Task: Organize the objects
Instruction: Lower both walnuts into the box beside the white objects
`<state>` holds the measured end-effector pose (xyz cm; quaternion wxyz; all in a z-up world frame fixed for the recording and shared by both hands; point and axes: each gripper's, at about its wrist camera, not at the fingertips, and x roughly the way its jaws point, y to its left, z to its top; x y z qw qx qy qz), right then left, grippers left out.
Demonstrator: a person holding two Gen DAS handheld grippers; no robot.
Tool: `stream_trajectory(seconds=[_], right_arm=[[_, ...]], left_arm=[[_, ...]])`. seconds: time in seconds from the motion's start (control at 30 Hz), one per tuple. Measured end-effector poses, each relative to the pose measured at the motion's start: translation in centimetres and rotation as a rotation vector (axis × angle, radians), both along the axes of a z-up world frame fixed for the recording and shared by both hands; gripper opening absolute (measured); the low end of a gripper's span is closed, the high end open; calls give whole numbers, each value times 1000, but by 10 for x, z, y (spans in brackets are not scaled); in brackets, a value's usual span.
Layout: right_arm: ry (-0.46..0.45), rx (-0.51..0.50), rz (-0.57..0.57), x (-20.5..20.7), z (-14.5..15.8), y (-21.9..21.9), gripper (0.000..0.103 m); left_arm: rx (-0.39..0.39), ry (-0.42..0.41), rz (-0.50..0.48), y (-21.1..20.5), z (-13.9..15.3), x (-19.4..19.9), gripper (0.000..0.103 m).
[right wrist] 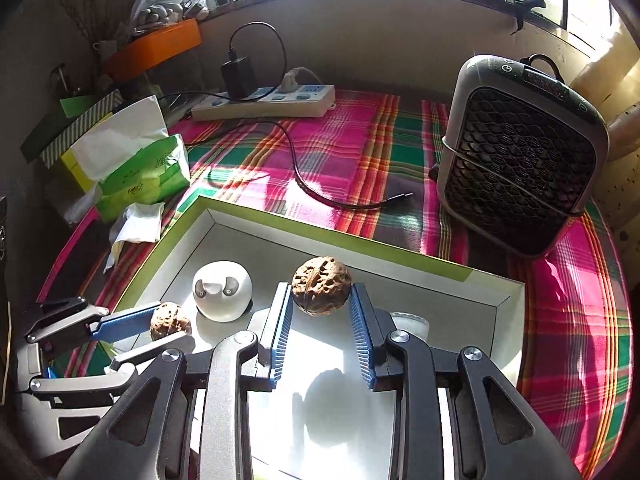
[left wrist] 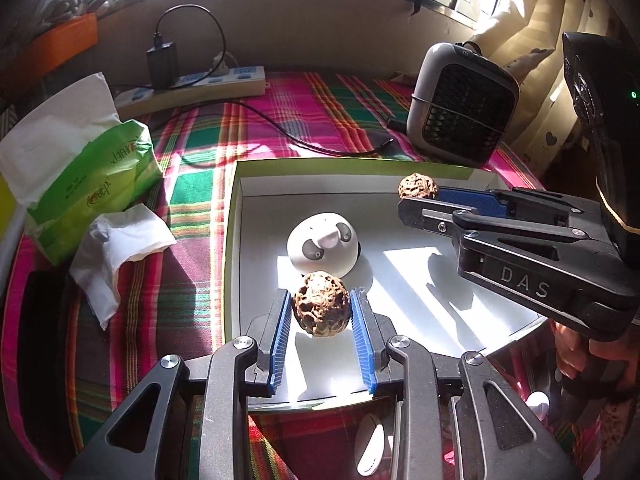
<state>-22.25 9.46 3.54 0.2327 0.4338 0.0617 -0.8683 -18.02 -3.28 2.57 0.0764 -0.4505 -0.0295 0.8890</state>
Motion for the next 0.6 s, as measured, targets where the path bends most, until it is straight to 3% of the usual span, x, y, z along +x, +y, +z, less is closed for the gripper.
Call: stream_trajectory(seconds=[0.6], right_arm=[[-40,59,6,-16,-15,-9,31]], left_arm=[[-48,-1,-16,9,-3,-9,27]])
